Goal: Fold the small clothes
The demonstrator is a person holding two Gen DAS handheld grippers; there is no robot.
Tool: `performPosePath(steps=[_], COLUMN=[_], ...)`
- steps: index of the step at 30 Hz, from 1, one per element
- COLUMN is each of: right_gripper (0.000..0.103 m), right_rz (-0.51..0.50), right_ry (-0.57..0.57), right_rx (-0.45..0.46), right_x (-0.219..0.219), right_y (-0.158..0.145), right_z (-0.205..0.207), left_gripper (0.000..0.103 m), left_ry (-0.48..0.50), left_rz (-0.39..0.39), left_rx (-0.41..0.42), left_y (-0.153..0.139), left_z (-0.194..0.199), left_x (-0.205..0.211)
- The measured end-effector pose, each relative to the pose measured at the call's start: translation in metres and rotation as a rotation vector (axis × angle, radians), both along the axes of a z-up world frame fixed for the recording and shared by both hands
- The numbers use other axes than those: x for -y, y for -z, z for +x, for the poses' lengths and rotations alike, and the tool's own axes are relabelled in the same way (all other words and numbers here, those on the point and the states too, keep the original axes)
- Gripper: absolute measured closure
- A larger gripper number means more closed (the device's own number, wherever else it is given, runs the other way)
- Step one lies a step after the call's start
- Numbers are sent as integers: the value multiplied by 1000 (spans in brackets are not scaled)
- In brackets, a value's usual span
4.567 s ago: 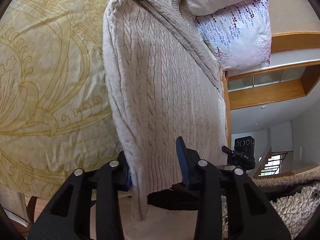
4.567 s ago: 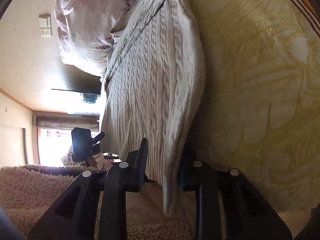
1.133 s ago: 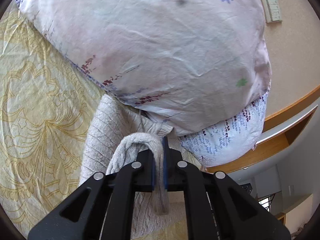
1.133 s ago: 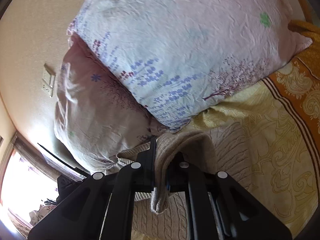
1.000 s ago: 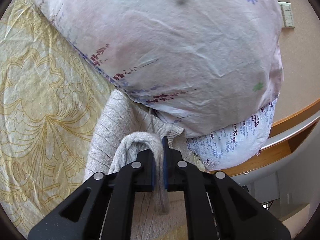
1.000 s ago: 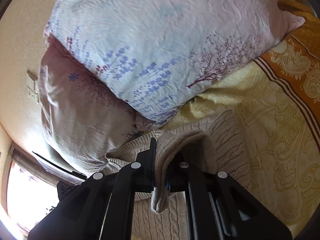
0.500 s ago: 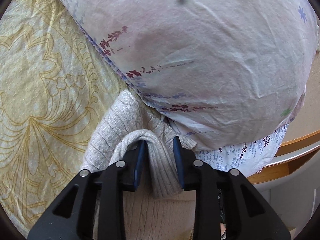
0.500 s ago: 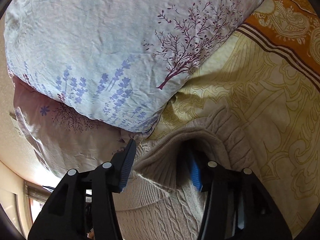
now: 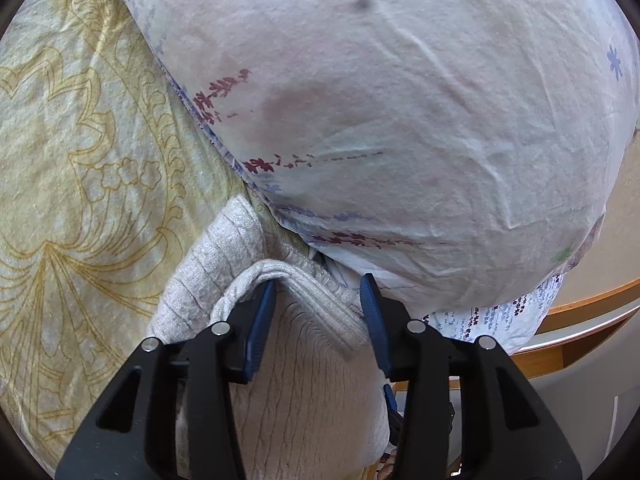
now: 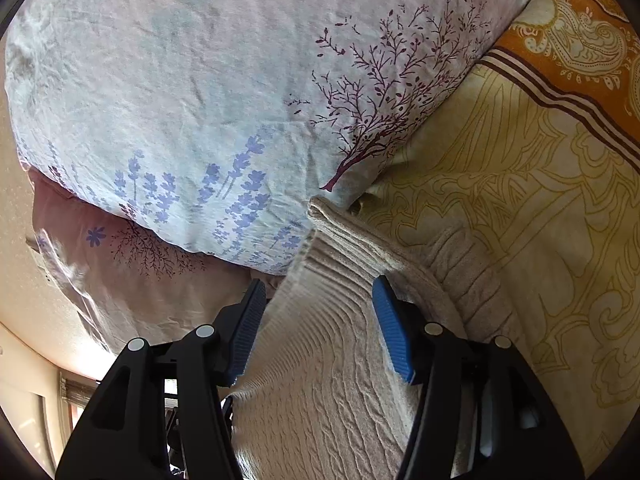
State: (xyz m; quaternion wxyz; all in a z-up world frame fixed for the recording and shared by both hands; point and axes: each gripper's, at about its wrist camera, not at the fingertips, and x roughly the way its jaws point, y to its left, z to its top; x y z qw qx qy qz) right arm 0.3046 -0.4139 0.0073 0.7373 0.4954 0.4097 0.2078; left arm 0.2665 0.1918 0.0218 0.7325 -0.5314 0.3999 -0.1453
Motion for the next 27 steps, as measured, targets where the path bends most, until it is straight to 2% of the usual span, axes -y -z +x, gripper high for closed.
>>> performPosePath(steps=[4,7,9,12,13,15,16,20,23,27], right_gripper=[45,45,45,45,45,29,27,27,27,27], right_rz=[-5,-28,-73,-198,-245,-324,-342,-316,-298,-297], right_ry=[-1,0,6,17,12,-8,-19,-98,-155,-222], right_rx=[-3,-4,1,28,37,41,39,2,-37,-62], right_x=[-5,-2,5,13,16,22,26,43,47,41], right_y=[-1,-1,-4,-16,-21,-27,-28,-18,-7,2], right_z=[0,-3,-9,-21,-25,-32,-35,-42,-45,-52], left_gripper=[52,40,30,30,29,25,25,25,25,25], left_ry=[-14,-45,-71,-62,-34,55,106,285,364,410], left_rz=[4,32,71,111,128,188,235,411,478,512], left_rx=[10,24,11,-11,-18,-40,-54,-78,-67,-62], left_y=[-3,-9,-13,-17,-18,-21,-23,-24,-24,-26], left_z=[-1,-4,-8,-13,-14,-16,-17,-22,-27,-32], left_x=[-5,-14,-24,-39,-40,-38,-35,-11,2,12])
